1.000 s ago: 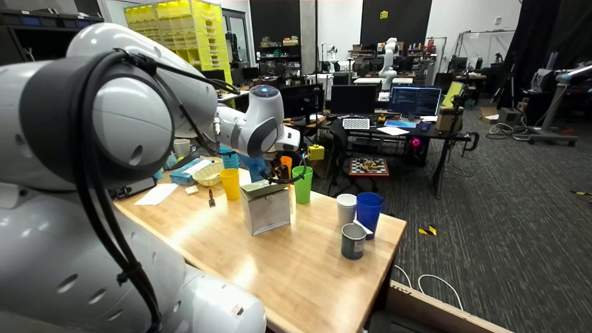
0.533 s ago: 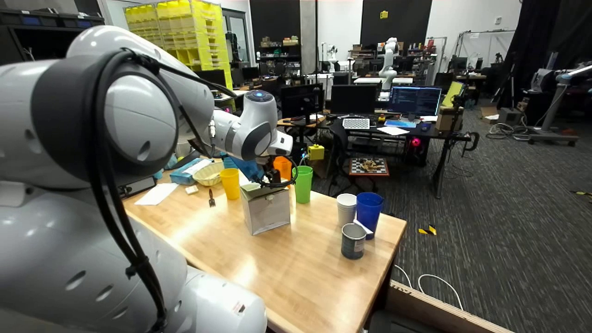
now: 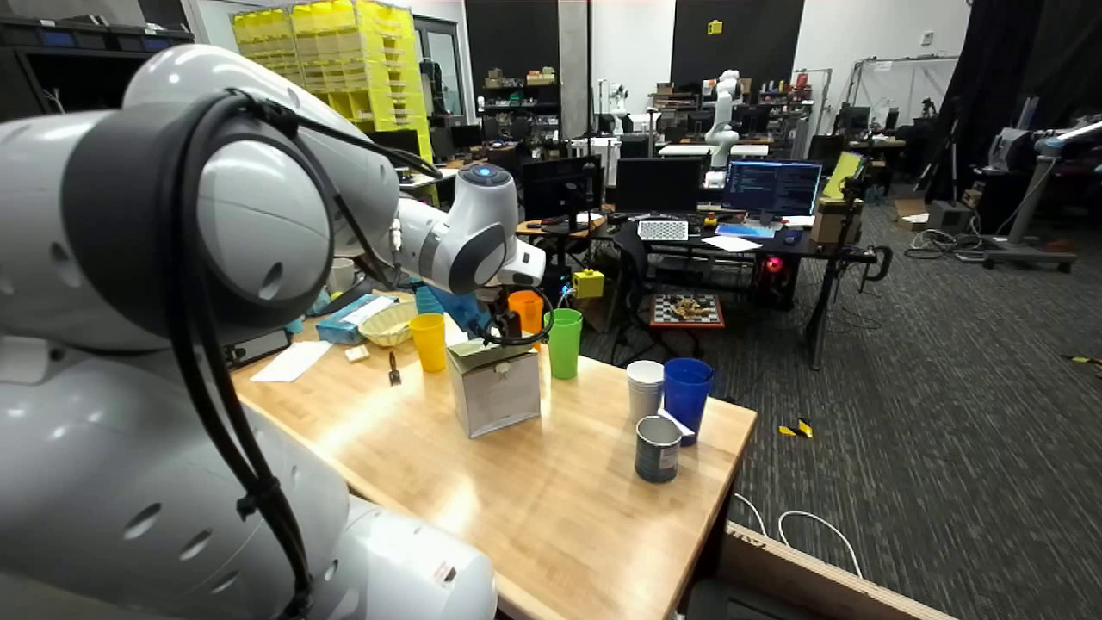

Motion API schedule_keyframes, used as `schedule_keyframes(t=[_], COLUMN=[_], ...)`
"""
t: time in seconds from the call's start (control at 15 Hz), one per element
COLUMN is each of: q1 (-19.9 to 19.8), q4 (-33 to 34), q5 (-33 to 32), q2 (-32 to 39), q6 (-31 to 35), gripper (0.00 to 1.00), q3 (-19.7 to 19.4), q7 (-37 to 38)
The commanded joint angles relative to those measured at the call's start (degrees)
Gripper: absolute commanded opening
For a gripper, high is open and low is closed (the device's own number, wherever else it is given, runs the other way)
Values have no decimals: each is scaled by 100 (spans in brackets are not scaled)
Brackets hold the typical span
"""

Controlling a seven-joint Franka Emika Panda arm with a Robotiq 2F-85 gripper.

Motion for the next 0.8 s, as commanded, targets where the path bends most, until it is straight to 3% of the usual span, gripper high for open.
schedule_keyframes(t=[0.0,0.73], q1=[41,254], q4=[123,-114], q5=[160,707], q2=[50,177], q6=[-161,-86], gripper=[100,100], q3=[-73,-73], q7=[12,-70])
